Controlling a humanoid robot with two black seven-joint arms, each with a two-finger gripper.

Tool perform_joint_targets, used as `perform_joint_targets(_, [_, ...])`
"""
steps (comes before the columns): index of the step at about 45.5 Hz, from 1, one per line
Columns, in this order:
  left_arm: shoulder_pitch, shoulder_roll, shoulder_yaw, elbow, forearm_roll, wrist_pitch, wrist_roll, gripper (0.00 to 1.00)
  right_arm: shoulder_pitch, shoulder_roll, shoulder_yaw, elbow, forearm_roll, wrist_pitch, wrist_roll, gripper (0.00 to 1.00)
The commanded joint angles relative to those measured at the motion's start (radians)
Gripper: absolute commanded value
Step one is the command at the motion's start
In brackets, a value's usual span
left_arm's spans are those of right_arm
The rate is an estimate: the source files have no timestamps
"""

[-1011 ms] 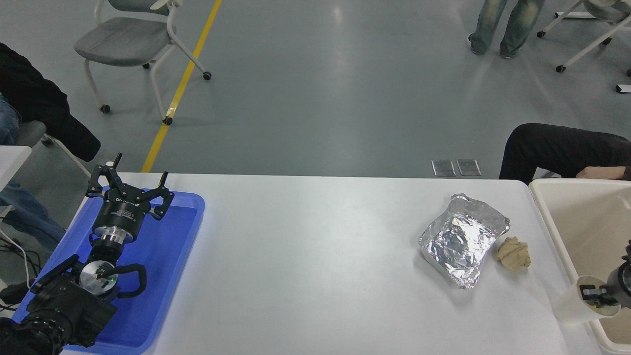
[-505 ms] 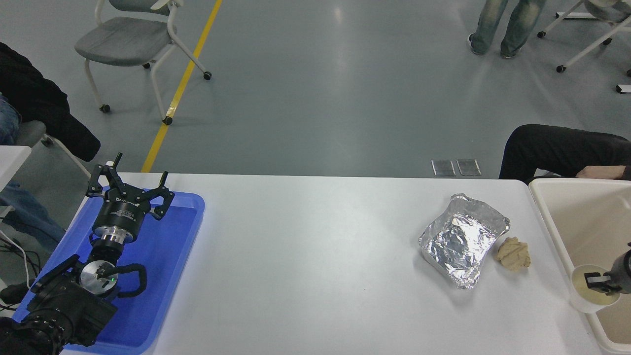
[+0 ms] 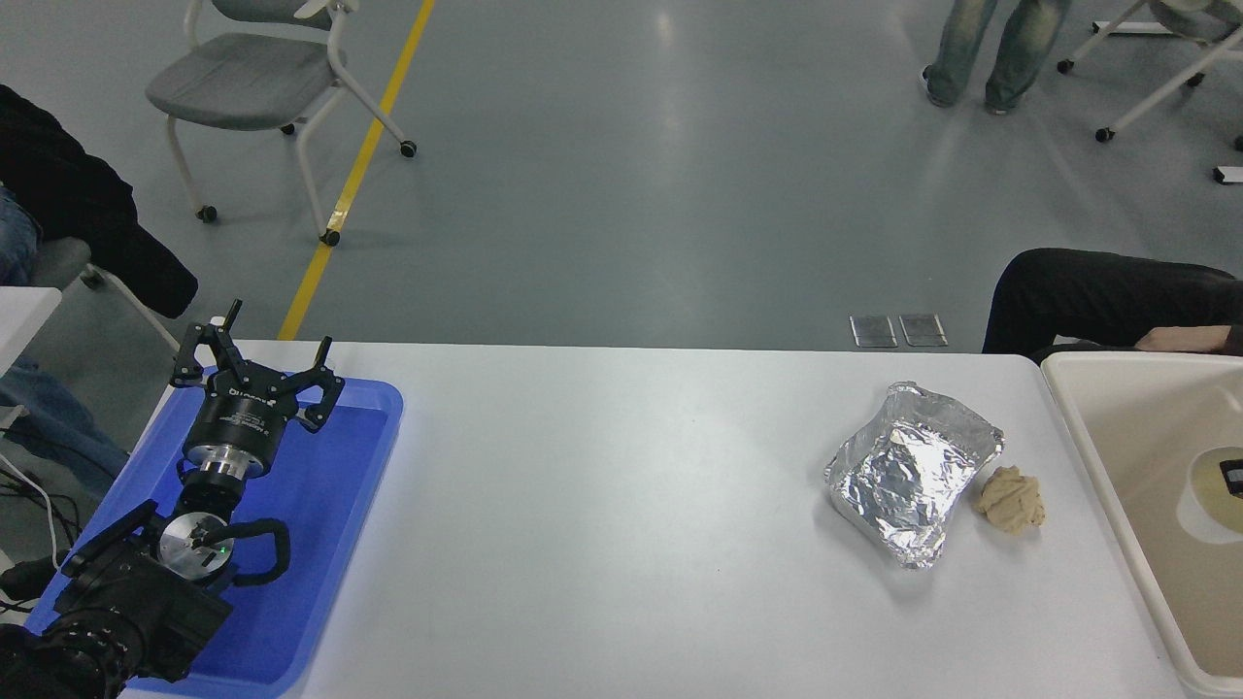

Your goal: Pick up paper cup place in dustbin

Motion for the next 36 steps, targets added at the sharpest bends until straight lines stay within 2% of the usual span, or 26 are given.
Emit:
perform_joint_targets(1, [0.000,0.000,0.000,0.000,0.000,0.000,0.000,1.00,0.283,0.093,-0.165,0.104,0.094,0.066,0.000,0.00])
perform_joint_targets(11, [0.000,0.000,0.000,0.000,0.000,0.000,0.000,1.00,0.394,0.176,-0.180,0.136,0.145,0.137,-0.001,0.00])
perform_joint_targets(36, [0.001,0.002,-0.002,0.000,0.000,0.000,-0.001,1.00,0.432,0.174,-0.187,0.132,0.149,0.171,-0.007,0.00])
